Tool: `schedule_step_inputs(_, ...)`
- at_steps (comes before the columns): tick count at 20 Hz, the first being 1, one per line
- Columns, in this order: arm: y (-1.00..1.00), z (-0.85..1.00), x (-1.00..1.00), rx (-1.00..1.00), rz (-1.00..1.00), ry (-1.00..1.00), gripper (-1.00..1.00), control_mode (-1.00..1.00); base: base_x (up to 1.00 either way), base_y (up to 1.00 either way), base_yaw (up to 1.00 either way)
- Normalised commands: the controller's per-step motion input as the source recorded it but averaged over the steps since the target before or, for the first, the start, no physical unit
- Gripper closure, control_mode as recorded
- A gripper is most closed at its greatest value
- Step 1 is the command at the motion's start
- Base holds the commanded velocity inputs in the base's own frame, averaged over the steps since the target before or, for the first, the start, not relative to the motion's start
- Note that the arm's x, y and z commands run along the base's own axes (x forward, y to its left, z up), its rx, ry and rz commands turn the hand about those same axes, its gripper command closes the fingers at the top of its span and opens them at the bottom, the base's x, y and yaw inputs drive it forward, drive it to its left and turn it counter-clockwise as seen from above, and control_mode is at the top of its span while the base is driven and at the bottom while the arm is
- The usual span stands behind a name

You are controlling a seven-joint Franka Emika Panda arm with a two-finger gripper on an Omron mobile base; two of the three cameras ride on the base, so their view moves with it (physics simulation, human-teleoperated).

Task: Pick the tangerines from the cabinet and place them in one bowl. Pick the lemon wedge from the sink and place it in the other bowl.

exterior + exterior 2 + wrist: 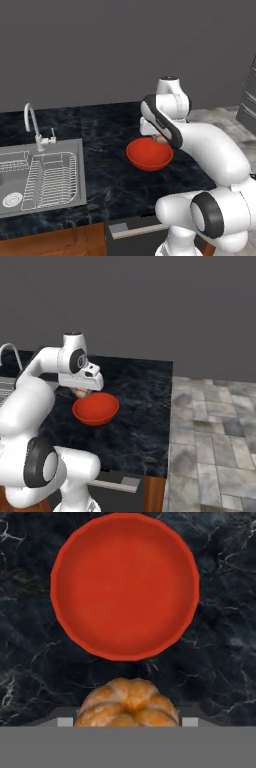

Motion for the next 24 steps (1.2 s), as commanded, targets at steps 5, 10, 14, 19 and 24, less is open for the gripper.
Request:
schedule_step_inputs(5, 0.00, -0.37, 0.36, 0.00, 0.00, 0.00, 1.00, -1.00, 0.00, 0.00, 0.00)
schedule_step_inputs(10, 0.00, -0.45, 0.27, 0.00, 0.00, 0.00, 1.00, -1.00, 0.00, 0.00, 0.00)
schedule_step_inputs(14, 0.00, -0.40, 0.24, 0.00, 0.00, 0.00, 1.00, -1.00, 0.00, 0.00, 0.00)
schedule_step_inputs(19, 0.00, -0.35, 0.19, 0.00, 0.00, 0.00, 1.00, -1.00, 0.00, 0.00, 0.00)
schedule_step_inputs(24, 0.00, -0.35, 0.07, 0.00, 0.00, 0.00, 1.00, -1.00, 0.00, 0.00, 0.00)
